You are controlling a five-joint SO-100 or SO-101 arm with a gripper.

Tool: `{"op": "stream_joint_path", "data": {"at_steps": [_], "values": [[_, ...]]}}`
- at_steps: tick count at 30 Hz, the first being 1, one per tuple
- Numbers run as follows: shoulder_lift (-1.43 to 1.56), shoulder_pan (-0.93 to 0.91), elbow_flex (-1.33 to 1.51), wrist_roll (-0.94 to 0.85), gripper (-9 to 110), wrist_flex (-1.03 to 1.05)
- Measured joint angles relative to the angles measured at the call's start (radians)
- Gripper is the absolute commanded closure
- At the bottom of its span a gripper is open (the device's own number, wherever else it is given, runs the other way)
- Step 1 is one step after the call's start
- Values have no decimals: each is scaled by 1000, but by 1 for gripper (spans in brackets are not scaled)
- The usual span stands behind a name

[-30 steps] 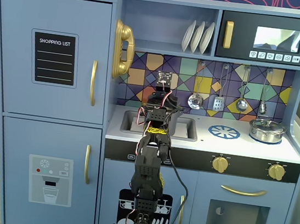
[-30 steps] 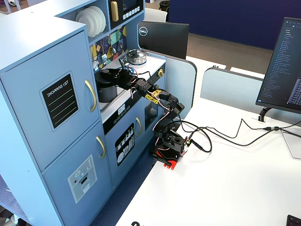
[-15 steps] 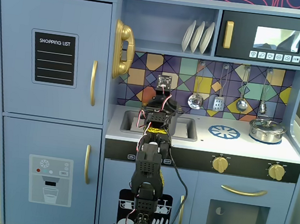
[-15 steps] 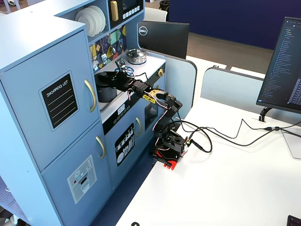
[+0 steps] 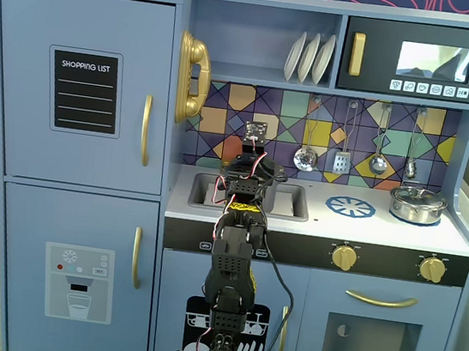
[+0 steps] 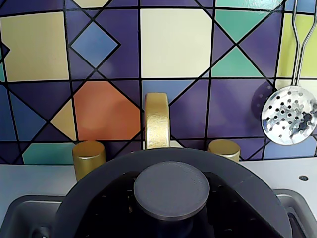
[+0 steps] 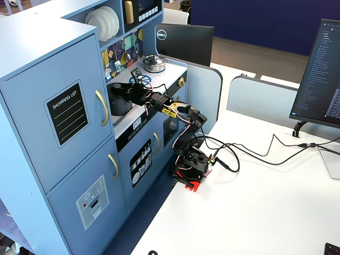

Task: Pick up the lid from the counter and put it on the gray recipient

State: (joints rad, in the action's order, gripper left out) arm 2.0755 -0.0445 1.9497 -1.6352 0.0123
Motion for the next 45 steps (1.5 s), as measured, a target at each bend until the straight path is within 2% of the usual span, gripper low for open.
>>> {"op": "stream_joint_path", "data": {"at_steps": [1, 6, 15, 19, 23, 31, 35, 37, 40, 45], "values": [[0, 0, 0, -2, 101, 0], [17, 0, 2, -5, 76, 15], [43, -20, 2, -3, 70, 52], [86, -38, 2, -20, 72, 120], [206, -44, 2, -17, 75, 281], [675, 78, 26, 32, 85, 959], [881, 69, 153, 48, 93, 1166], [931, 55, 238, 54, 100, 1198], [950, 48, 400, 77, 101, 1160], [896, 46, 689, 117, 102, 851]]}}
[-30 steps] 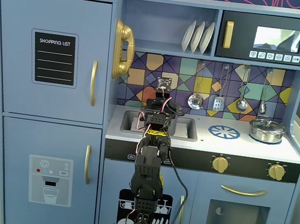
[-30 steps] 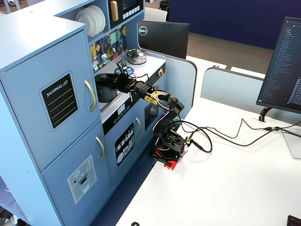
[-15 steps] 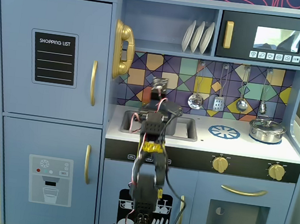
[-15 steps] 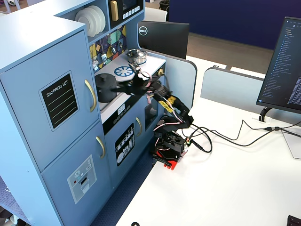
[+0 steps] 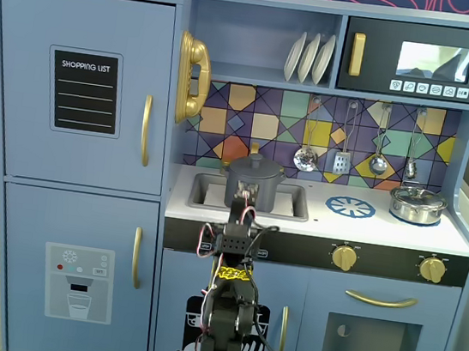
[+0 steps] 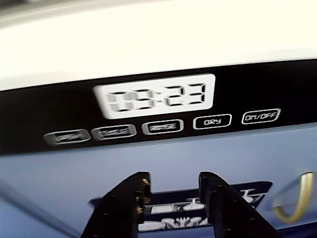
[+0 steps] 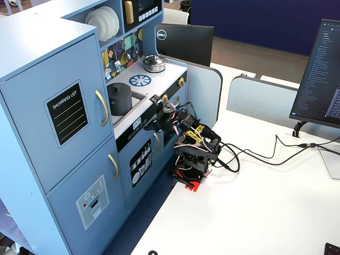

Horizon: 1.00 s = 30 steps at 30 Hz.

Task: Pick up the lid from the counter and put it on the gray recipient

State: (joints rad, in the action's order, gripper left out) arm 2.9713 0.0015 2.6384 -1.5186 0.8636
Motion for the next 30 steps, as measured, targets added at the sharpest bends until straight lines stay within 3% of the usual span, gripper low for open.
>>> {"op": "stream_joint_path", "data": {"at_steps": [4, 8, 12, 19, 30], "values": [[-38, 5, 198, 6, 102, -207], [-6, -6, 339, 6, 102, -245], [78, -26, 371, -51, 102, -60], [198, -23, 371, -181, 100, 459], [213, -23, 344, -32, 97, 503]]}}
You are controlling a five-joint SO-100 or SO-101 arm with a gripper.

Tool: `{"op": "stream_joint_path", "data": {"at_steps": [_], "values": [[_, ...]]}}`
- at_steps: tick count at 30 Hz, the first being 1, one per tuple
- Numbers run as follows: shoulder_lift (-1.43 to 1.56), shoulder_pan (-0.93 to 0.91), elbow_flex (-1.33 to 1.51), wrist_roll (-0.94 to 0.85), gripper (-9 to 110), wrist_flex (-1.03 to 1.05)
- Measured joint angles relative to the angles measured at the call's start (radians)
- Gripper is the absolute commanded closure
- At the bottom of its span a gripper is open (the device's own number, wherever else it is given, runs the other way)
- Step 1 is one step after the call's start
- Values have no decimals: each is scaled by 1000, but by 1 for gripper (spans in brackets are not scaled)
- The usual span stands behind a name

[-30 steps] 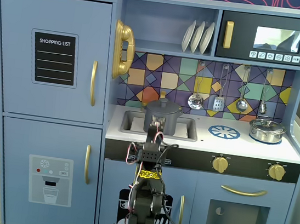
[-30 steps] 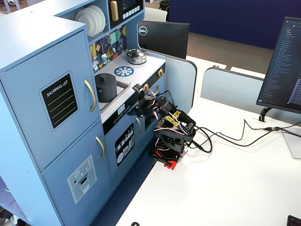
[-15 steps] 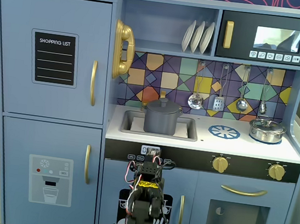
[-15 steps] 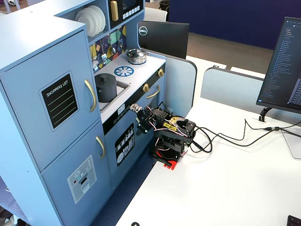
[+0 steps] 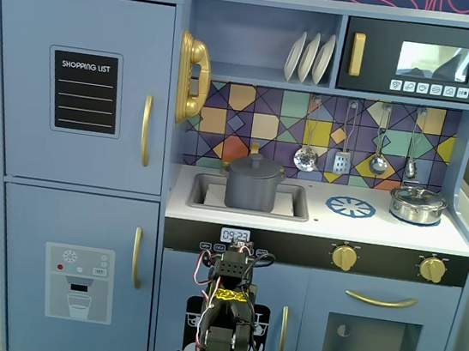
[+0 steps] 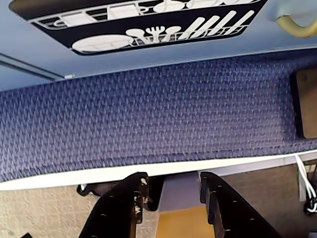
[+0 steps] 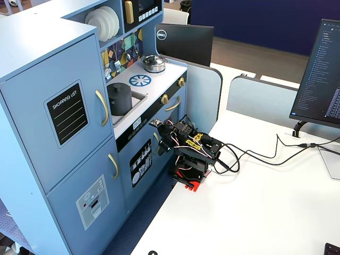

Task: Pick up the lid from the counter and put it on the gray recipient

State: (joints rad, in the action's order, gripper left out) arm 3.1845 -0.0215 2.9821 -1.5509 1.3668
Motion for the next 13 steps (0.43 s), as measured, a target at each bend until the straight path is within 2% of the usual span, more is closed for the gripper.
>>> {"op": "stream_joint_path", "data": {"at_steps": [13], "values": [[0, 0, 0, 2, 96, 0]]}}
